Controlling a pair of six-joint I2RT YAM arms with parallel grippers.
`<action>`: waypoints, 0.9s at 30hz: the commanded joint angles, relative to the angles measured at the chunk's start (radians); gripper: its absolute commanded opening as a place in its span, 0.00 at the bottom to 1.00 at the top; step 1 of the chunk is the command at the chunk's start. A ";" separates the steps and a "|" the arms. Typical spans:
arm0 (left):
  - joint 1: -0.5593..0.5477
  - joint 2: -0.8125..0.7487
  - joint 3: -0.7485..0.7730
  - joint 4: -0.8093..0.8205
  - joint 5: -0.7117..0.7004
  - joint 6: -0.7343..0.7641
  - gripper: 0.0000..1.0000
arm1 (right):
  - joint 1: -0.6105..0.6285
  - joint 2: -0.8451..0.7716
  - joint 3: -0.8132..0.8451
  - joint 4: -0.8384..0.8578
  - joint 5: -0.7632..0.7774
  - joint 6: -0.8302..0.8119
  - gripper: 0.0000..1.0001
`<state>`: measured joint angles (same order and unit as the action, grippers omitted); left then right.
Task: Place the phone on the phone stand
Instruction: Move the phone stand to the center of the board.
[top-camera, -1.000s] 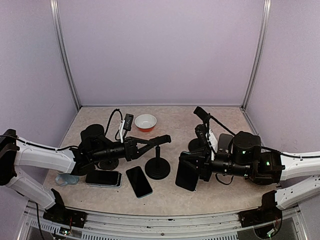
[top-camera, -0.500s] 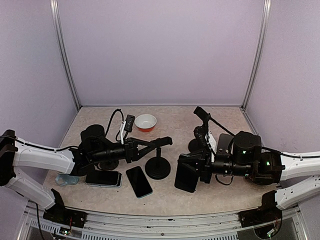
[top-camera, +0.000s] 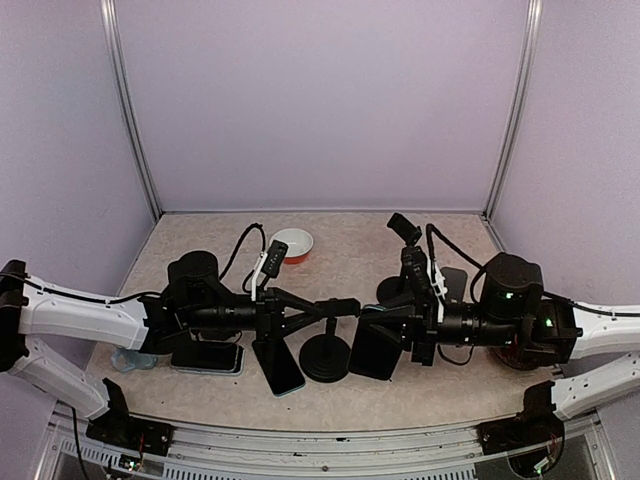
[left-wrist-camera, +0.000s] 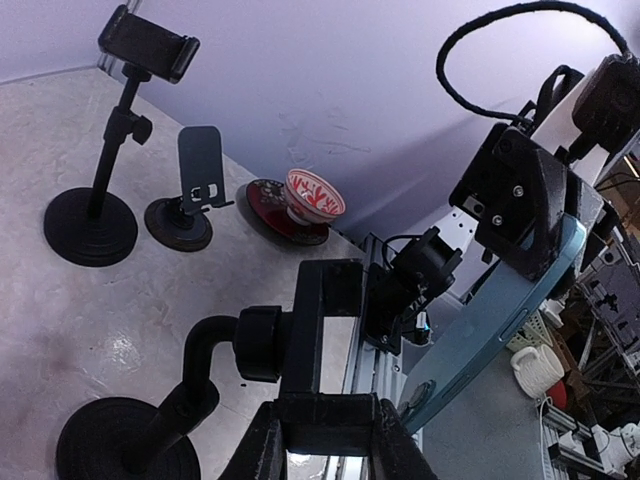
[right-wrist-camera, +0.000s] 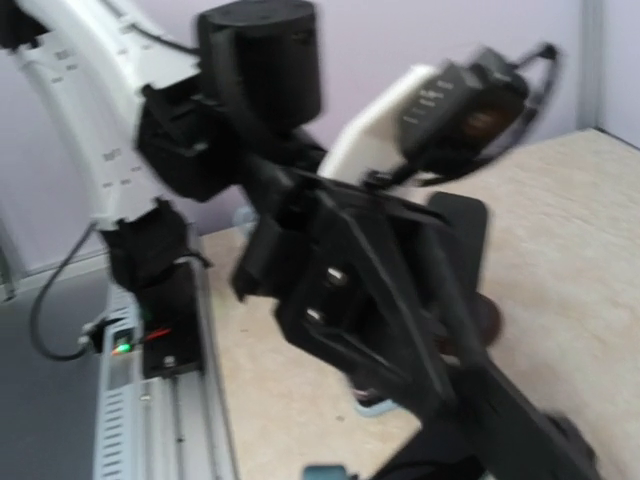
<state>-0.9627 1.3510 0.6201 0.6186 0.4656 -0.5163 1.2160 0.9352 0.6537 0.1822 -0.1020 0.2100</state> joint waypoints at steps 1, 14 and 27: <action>-0.027 -0.004 0.073 0.028 0.062 0.063 0.00 | -0.011 0.051 0.104 0.055 -0.155 -0.050 0.00; -0.082 -0.001 0.094 0.018 0.136 0.110 0.00 | -0.116 0.258 0.210 0.177 -0.558 0.013 0.00; -0.111 -0.032 0.109 -0.010 0.144 0.143 0.00 | -0.209 0.353 0.185 0.373 -0.744 0.168 0.00</action>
<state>-1.0660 1.3636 0.6788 0.5392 0.5907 -0.4095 1.0176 1.2671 0.8364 0.4191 -0.7597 0.3191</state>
